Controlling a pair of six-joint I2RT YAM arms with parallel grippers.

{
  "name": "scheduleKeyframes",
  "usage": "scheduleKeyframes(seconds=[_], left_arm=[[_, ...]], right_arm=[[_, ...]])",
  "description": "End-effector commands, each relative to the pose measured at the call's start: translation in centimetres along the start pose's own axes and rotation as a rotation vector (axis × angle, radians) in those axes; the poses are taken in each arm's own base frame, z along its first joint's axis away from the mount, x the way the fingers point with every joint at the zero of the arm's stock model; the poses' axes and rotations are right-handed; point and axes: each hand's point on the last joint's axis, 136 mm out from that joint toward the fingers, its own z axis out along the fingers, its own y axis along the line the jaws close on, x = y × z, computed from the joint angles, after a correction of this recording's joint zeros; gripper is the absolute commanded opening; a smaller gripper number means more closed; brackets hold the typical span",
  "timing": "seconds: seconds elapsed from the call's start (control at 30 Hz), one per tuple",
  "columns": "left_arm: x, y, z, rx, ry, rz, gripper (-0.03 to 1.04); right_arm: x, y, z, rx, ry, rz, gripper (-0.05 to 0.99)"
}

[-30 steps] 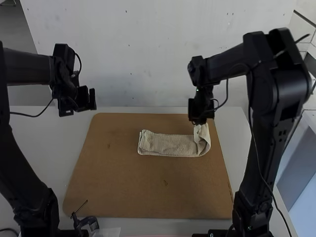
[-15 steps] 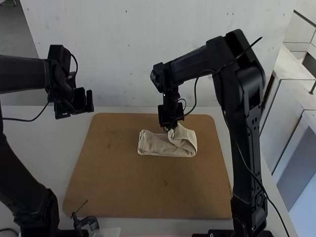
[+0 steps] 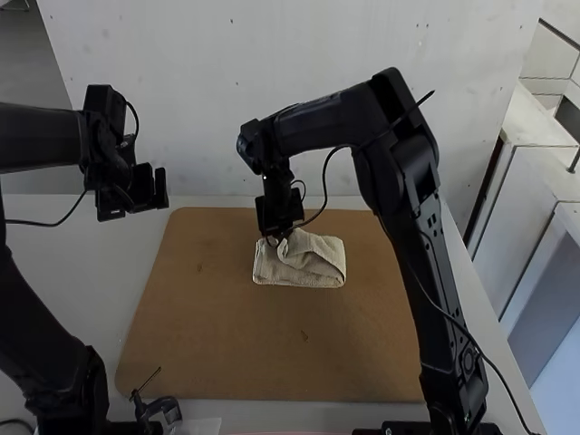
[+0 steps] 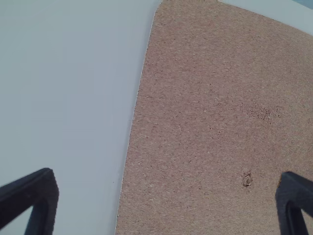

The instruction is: Fold the towel.

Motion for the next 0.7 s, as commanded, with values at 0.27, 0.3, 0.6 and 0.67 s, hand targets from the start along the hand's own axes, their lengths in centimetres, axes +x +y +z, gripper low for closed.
scheduleKeyframes(seconds=[0.27, 0.3, 0.6, 0.67], left_arm=[[-0.2, 0.3, -0.2, 0.016, -0.017, 0.006, 1.0], [-0.1, 0.4, -0.1, 0.015, -0.014, 0.006, 1.0], [-0.1, 1.2, 0.0, 0.003, -0.016, 0.005, 1.0], [-0.2, 1.2, -0.1, 0.004, -0.02, 0.004, 1.0]], right_arm=[[-1.2, 3.0, 0.0, 0.009, -0.021, -0.02, 0.01], [-1.4, 3.2, -0.2, 0.006, -0.025, -0.022, 0.01], [-3.3, 3.3, -3.9, -0.037, -0.078, 0.0, 0.54], [-4.3, 3.1, -6.0, -0.068, -0.117, 0.018, 0.54]])
